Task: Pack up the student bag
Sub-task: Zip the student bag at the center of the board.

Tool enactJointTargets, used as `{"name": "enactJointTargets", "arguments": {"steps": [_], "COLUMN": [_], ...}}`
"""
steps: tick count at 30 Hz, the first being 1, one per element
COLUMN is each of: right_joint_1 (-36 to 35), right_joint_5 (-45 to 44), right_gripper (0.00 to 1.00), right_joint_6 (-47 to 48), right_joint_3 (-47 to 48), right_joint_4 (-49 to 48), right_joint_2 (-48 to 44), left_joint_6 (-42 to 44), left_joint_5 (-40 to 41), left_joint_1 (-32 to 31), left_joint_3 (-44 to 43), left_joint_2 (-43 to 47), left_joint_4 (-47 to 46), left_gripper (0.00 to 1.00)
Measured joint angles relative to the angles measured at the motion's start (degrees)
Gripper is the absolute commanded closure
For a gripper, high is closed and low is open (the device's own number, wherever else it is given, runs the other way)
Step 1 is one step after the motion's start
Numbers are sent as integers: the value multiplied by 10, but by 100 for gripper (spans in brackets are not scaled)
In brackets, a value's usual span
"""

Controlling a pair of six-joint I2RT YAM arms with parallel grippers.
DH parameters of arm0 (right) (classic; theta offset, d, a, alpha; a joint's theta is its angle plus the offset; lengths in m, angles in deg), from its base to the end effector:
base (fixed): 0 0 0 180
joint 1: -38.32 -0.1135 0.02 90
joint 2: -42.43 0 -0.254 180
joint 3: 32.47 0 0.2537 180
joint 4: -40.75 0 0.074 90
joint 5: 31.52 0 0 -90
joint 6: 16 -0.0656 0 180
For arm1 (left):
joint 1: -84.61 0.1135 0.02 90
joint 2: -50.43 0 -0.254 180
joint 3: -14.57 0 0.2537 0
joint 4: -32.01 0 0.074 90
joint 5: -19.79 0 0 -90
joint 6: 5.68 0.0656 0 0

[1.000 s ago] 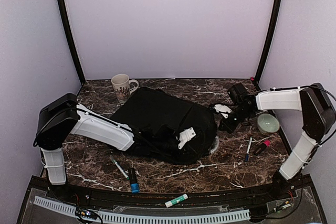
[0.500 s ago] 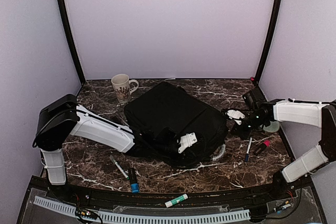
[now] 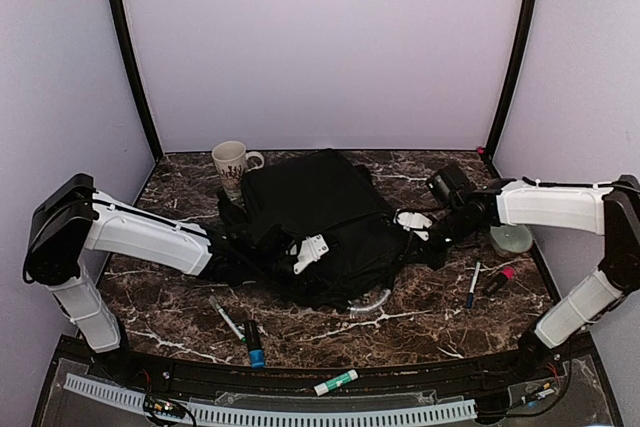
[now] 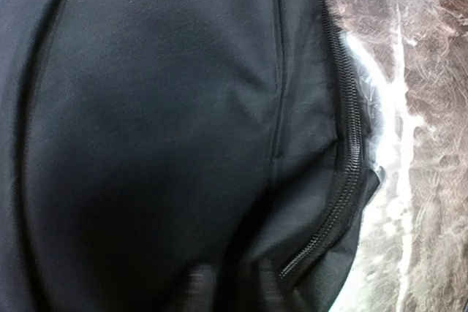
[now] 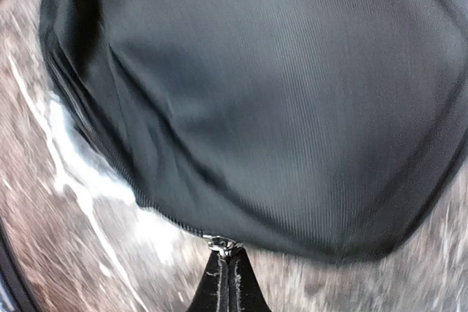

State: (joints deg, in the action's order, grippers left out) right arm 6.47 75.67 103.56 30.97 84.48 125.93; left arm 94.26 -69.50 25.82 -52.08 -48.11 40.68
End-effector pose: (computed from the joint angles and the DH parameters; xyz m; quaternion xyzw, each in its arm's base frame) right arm 0.2360 0.1695 0.1562 -0.5209 0.8107 0.1500 0.2212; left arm 0.1972 -0.3239 0.1399 0.5106 0.7513 -0.1678 0.3831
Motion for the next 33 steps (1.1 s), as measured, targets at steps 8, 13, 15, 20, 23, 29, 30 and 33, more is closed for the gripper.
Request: {"name": "enactJointTargets", "arguments": {"steps": [8,13,15,20,23,29,30,33], "right_joint_1": [-25,-26,-26,-26,-26,-26,-26,-26], "right_joint_5": [28,49,56,68,72,76,76,77], "right_gripper": [100,100,100,100,100,100,100,100], "right_joint_6": [-27,-31,-32,-35,-36,-38,-38,-40], "right_joint_3": [57,54,54,53,51,50,50,50], "right_joint_4": [2,-2,-2,-3,-4,-4,-4,-5], "right_joint_2": [76,86,86,86,83,77,77,76], "left_joint_6": [6,-3,-8,-15,-15,-18,-18,-21], "left_joint_5": [14,-18,-33,-61,-72,-86,-86,-85], "left_joint_1": [-6,-26,-28,-31,-31,-33,-33,-34], "left_joint_3": [-6,-19,-44,-115,-123,-139,-145,-151], "left_joint_2": [50,50,24,-75,-112,-162,-169,-182], "left_joint_4": [50,-9,-30,-79,-109,-162,-168,-186], "left_gripper": [41,28,25,25,27,29,31,42]}}
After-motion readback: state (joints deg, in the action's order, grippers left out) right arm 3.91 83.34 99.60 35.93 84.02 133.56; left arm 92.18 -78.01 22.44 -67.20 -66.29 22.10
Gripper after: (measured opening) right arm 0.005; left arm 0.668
